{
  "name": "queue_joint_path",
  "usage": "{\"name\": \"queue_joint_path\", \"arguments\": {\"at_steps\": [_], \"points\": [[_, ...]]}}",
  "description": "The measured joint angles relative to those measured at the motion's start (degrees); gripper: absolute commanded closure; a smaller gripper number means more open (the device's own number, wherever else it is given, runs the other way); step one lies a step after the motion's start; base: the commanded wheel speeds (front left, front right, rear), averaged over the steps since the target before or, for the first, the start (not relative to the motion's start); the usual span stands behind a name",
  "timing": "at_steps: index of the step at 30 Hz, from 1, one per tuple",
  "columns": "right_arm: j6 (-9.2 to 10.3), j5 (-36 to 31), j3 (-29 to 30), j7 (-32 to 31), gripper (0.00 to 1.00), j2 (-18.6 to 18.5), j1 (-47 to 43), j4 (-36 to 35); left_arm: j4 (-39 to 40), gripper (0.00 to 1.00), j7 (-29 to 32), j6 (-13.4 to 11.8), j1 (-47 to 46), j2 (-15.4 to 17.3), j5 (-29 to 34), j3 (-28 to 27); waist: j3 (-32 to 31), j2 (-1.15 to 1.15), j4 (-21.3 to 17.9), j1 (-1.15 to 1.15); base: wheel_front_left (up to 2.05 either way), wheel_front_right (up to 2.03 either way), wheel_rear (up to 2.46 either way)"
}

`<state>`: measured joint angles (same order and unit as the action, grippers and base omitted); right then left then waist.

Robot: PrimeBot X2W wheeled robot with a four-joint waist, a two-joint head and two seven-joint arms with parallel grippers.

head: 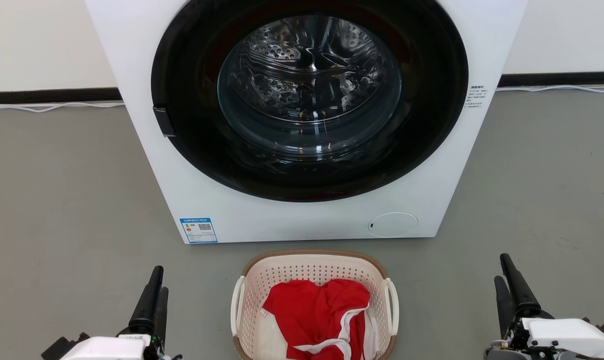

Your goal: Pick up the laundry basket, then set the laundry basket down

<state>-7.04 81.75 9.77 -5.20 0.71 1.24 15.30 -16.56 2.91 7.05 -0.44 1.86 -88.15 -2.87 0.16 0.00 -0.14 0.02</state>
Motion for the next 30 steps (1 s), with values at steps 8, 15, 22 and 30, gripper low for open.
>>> {"name": "queue_joint_path", "arguments": {"at_steps": [8, 15, 22, 30], "points": [[0.0, -7.71, -0.03, 1.26, 0.0, 0.0, -0.01, -0.52, 0.31, 0.0, -1.05, -0.48, 0.0, 0.01, 4.24, 0.01, -0.02, 0.0, -0.03, 0.0, 0.0, 0.0, 0.0], [0.0, -16.31, -0.75, 2.4, 0.0, 0.0, -0.01, -1.85, 0.7, 0.0, -2.29, -0.78, 0.01, 0.02, 10.61, 0.26, 0.02, 0.0, -0.09, -0.01, 0.0, 0.0, 0.0], [0.0, -23.86, -2.58, 3.72, 0.0, -0.04, -0.01, -2.24, 1.3, 0.0, -3.5, -1.51, 0.01, 0.04, 16.44, 0.51, 0.0, 0.0, -0.33, -0.01, 0.0, 0.0, 0.0], [0.0, -32.51, -5.21, 5.21, 0.0, -1.45, 0.04, -2.19, 2.0, 0.0, -4.64, -1.75, 0.07, 0.05, 24.82, 1.02, -0.02, 0.0, -0.75, -0.01, 0.0, 0.0, 0.0]]}}
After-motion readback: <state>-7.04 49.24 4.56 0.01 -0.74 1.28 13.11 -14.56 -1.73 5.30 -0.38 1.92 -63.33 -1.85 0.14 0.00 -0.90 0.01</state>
